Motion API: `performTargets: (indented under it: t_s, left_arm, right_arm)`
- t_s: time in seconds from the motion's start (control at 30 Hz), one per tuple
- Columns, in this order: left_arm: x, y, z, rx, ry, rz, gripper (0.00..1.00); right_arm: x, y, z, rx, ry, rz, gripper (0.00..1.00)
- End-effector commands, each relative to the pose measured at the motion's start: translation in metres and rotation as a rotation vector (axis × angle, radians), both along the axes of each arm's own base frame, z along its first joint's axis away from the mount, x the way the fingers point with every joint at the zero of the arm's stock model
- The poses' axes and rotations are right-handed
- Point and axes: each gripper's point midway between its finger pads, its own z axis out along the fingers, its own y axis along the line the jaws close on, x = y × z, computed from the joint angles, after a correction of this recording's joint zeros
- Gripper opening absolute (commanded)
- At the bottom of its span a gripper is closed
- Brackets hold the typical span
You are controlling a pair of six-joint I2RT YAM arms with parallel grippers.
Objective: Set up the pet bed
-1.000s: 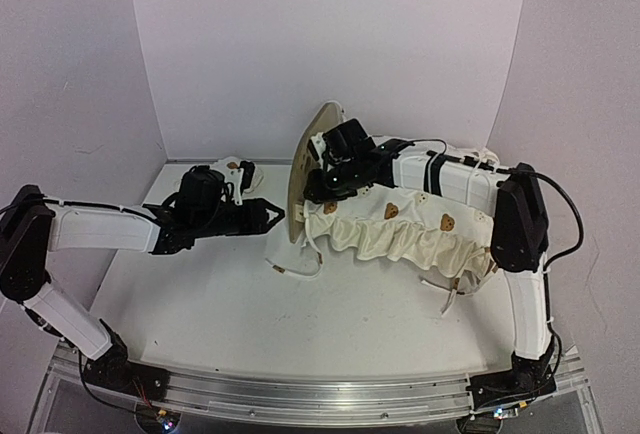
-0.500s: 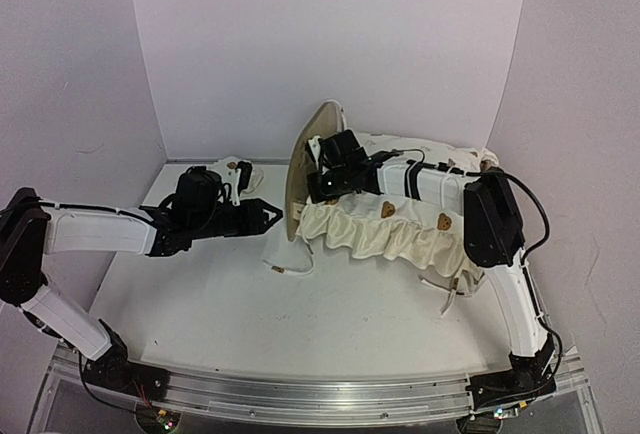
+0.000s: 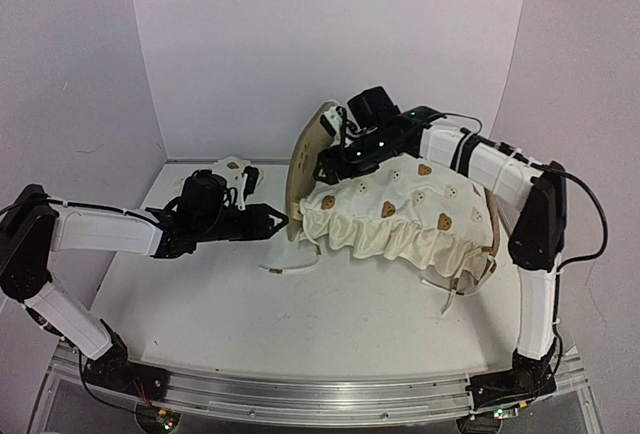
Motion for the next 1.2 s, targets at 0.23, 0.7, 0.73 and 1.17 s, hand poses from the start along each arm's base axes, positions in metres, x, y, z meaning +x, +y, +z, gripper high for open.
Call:
performTargets:
  t_s: [0.23,0.7,0.73,1.17]
  left_arm:
    - [0.007,-0.035,0.033,-0.081,-0.067,-0.059,0.40]
    - [0.002,-0.017,0.024,-0.072,-0.046,0.009,0.39]
    - [0.002,-0.015,0.024,-0.071,-0.047,0.012,0.39]
    - [0.006,-0.009,0.019,-0.053,-0.052,0.038,0.40]
  right_arm:
    - [-0.052,-0.017,0.001,-0.332,-0.487,0.334,0.84]
    - [0.022,-0.034,-0.018,-0.606,-0.746,0.057,0.59]
    - [0.025,-0.034,-0.020,-0.611,-0.744,0.047,0.55]
    - [0.038,-0.047,0.035,-0.596,-0.829,-0.019,0.00]
